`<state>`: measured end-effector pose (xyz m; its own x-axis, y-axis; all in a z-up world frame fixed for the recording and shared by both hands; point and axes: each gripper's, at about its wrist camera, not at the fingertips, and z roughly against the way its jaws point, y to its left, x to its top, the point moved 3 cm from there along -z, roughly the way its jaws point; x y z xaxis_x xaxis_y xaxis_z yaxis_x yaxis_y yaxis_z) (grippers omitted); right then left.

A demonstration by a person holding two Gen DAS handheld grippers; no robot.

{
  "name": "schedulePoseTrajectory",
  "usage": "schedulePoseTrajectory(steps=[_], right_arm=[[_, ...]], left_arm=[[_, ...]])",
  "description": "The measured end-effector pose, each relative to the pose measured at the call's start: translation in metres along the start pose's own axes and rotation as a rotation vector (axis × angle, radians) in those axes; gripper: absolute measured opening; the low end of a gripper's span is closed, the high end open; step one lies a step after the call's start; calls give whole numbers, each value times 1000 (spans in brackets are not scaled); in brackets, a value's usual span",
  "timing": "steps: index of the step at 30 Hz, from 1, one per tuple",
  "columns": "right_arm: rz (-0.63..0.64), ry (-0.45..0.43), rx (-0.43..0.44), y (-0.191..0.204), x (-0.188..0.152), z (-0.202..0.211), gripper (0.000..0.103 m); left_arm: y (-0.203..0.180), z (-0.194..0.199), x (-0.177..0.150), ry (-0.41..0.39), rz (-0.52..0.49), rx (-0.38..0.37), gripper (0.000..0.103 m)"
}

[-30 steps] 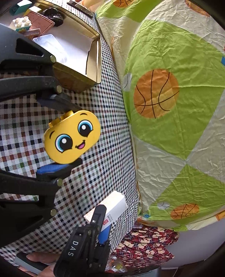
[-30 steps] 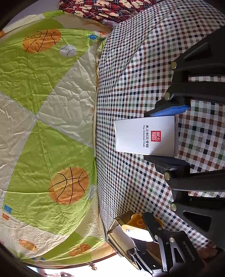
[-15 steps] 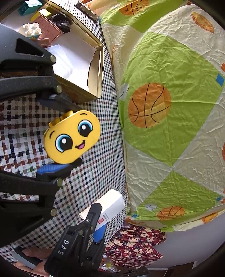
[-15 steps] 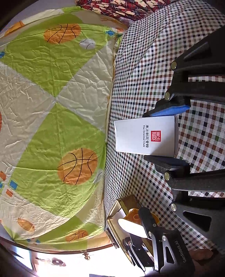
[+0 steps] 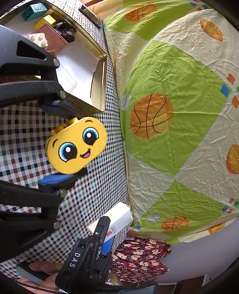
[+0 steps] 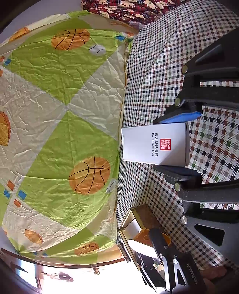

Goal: Organize rigid objects
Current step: 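Lift and carry the yellow block and white box toward the gold tin with both grippers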

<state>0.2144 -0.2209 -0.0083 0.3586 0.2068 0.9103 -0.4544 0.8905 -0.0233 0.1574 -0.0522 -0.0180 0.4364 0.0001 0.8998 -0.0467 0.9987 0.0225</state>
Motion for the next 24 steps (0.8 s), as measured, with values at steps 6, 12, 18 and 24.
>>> schedulePoseTrajectory(steps=[6, 12, 18, 24], right_arm=[[-11, -18, 2, 2, -2, 6, 43], [-21, -51, 9, 7, -4, 16, 43], [-12, -68, 9, 12, -4, 20, 43], [1, -88, 15, 19, -6, 25, 43]], left_arm=[[4, 6, -3, -8, 4, -8, 52], [8, 14, -5, -23, 12, -8, 52], [13, 21, -7, -40, 22, -6, 52], [19, 28, -9, -49, 33, -7, 52]])
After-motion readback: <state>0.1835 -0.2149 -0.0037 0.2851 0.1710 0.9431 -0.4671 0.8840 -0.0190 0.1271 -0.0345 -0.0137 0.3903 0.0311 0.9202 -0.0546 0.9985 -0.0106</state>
